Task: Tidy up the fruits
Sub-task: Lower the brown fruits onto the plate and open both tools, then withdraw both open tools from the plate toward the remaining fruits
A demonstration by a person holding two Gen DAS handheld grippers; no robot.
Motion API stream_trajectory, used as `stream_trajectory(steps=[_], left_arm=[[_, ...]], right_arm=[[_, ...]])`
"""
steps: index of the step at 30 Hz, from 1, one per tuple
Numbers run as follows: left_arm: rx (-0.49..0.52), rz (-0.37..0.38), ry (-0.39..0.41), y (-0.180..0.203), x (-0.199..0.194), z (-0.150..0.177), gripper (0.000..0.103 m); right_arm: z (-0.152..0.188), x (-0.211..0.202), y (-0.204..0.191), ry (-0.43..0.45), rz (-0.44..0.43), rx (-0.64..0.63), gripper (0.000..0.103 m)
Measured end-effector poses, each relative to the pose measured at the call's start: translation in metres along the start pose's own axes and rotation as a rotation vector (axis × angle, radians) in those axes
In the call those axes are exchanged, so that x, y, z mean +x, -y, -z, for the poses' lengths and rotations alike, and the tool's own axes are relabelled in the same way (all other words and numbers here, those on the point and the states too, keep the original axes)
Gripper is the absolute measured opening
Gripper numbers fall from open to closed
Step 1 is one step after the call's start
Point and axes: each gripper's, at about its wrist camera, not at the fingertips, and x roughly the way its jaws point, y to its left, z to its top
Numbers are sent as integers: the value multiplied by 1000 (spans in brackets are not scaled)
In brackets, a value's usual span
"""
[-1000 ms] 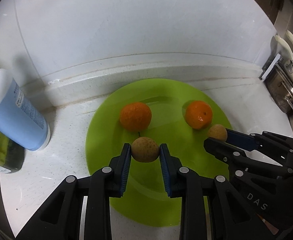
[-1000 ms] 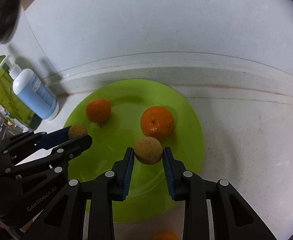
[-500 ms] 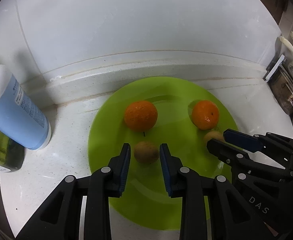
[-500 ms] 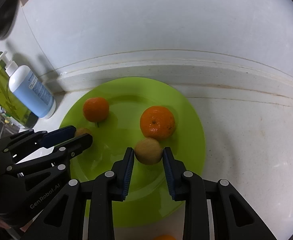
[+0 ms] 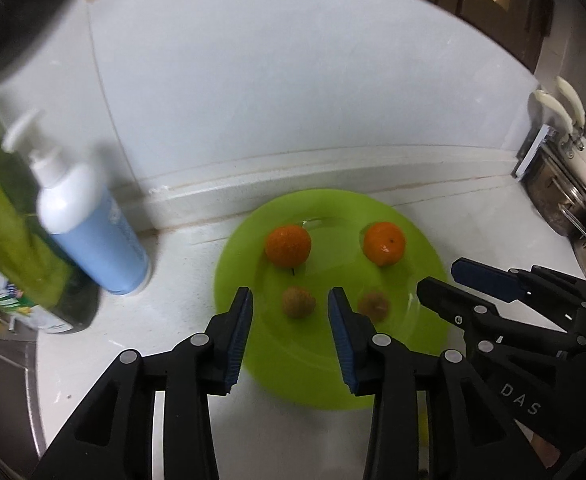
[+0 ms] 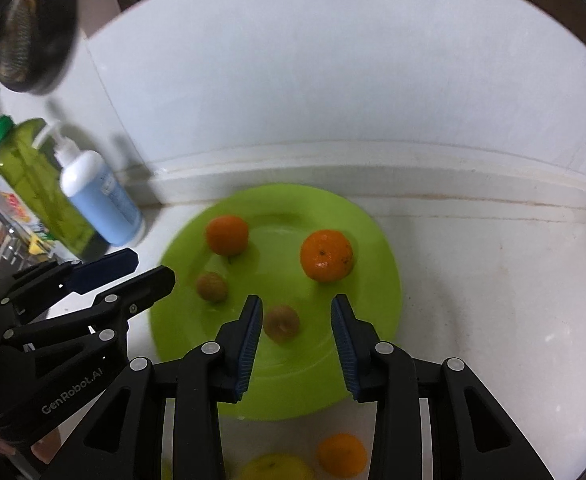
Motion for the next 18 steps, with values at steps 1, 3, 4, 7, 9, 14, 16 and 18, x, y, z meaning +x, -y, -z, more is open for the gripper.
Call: stream_trajectory(steps=[1,3,4,7,9,14,16,18], left_arm=[[2,2,13,0,-7,2,41],[4,-2,37,2,-21,6,43],[4,-3,46,1,-27,9,44],[0,1,69,1,-46,18,45],[-2,0,82,0,-58,24,46],[6,-13,111,0,-86,43,47],[11,-12,121,2,-97,51,48],[19,-15,128,4,-106,58,49]], right_arm=[[2,-5,-1,11,-3,-2,37],[6,-19,-5,35,-9,-7,37],[9,-27,-7,48,-15,-10,37],[18,-42,-16,74,-19,-19,37],[24,-53,-20,88,-23,-23,37],[40,-74,-31,117,-24,-42,37],[47,-84,-35,127,-22,-49,37],[55,-91,-40,136,-20,-51,37]])
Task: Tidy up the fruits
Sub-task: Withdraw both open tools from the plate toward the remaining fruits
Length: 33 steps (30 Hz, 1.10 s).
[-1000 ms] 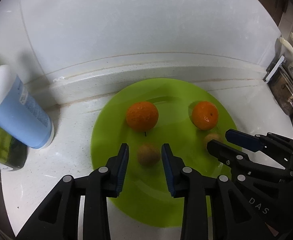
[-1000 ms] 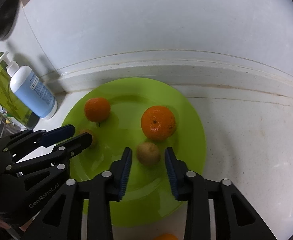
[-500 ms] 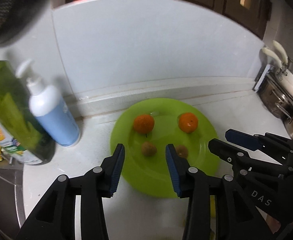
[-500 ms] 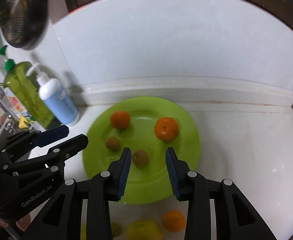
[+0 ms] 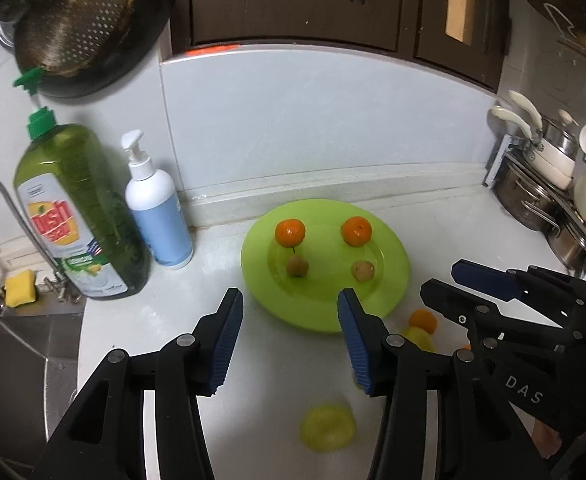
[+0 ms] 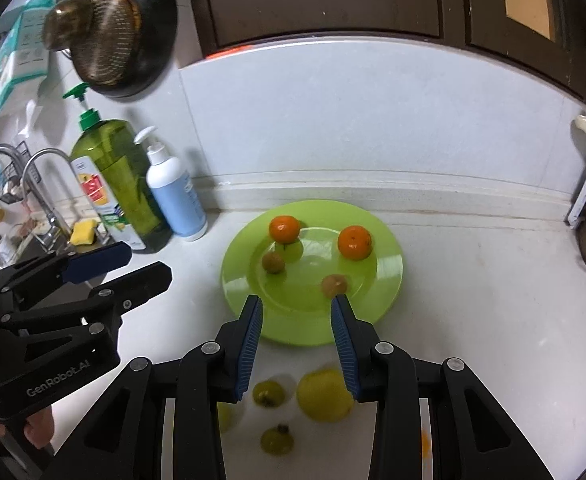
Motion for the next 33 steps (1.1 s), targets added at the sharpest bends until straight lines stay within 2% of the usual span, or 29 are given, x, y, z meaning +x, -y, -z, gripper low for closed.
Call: stream_trajectory(steps=[7,16,26,33], left_arm=[[43,9,8,8,-24,25,53],[103,32,-10,13,-31,58,56],[188,62,11,25,-25,92,56],[168,100,0,23,-13,110,56]], right_arm=[[25,-25,-10,18,4,-9,37],[58,-41,-21,12,28,-38,37],[93,-30,-23,-46,21,-51,37],[111,-14,-26,-84,-2,-60,37]])
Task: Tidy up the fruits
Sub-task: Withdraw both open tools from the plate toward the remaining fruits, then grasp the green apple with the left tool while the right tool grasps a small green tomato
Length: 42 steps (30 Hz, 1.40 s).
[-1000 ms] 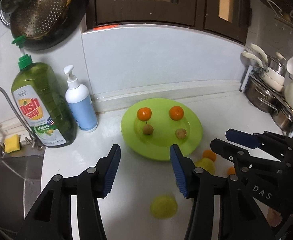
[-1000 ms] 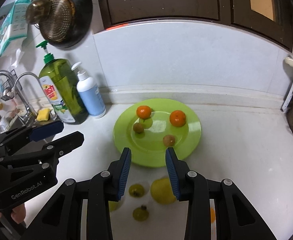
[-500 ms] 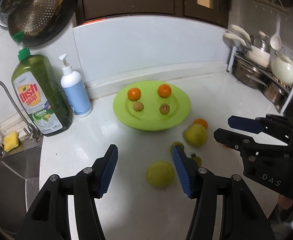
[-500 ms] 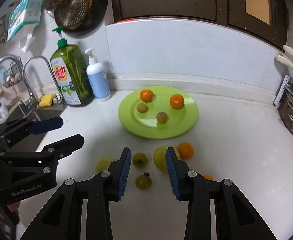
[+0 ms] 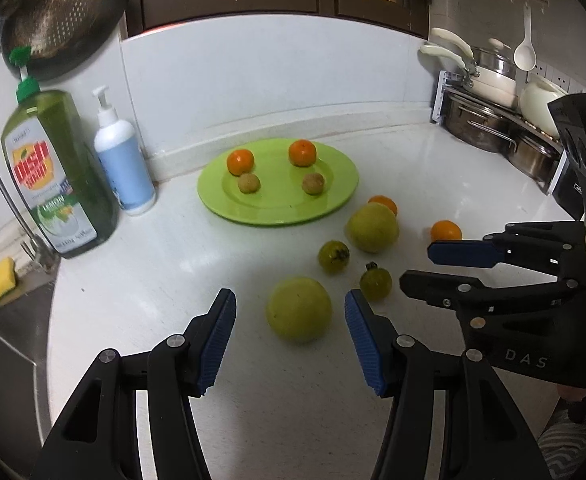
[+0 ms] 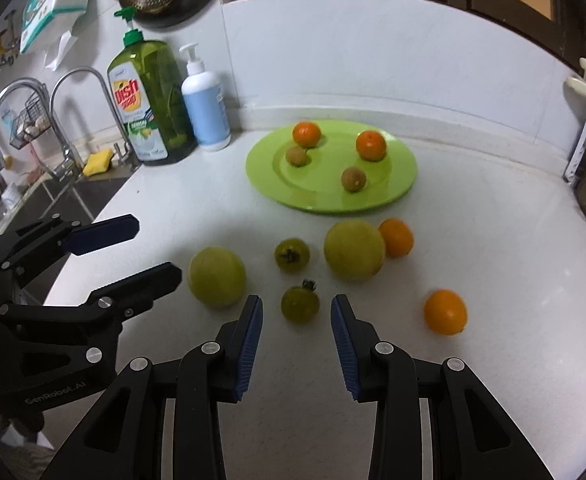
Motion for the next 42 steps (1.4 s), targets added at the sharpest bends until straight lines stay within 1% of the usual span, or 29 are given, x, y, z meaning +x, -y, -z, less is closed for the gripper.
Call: stream_trajectory(steps=[5,7,10,19,27,29,30,36,42], left_arm=[[-1,18,-36,0,17,10,56],[-10,29,-51,-1,24,13,56],[2,27,-54,1,31,14,56],[-18,54,-73,-2,53,9,55],[-21,73,-82,-2,61,8,54],[-29,83,-86,-3,62,8,51],[-32,79,-85,-3,62,8,50],[-46,78,-90,-4,62,7,49],[-65,58,-93,-5,58,7,49]], right_arm=[[2,12,-4,-6,-12,-24,37],[3,20,-4,-23,-22,-27,37],[4,31,-2,-52,-33,-16,37],[3,48,4,-75,-40,-10,36],[2,52,7,-92,-37,-5,31],[2,53,8,-92,-33,-7,31],[1,53,8,-92,-33,-6,31],[0,54,8,-92,-34,-5,30],[0,52,6,-84,-28,-4,30]])
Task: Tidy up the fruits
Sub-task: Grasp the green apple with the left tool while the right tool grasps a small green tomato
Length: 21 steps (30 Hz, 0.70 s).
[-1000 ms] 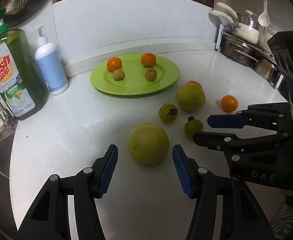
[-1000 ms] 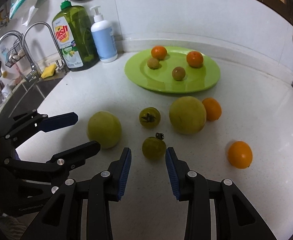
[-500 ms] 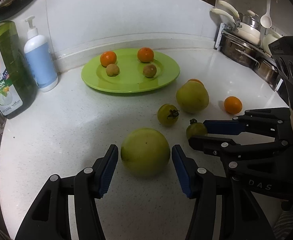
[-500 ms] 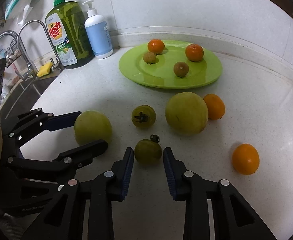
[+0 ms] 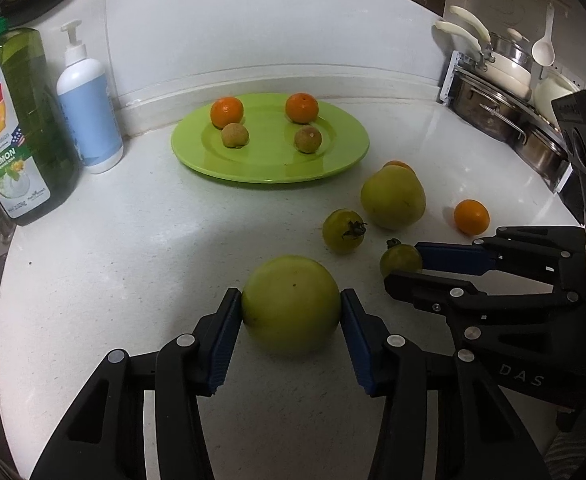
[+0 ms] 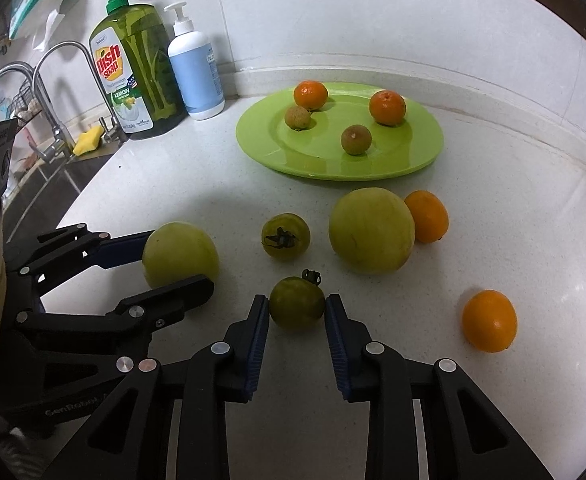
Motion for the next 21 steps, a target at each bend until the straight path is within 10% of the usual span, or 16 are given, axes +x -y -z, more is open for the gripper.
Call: stream_trajectory(steps=[21], left_arm=[[-17,-11,111,8,-51,-20,49]], right_arm=[[-10,-50,2,103,24,15,30]])
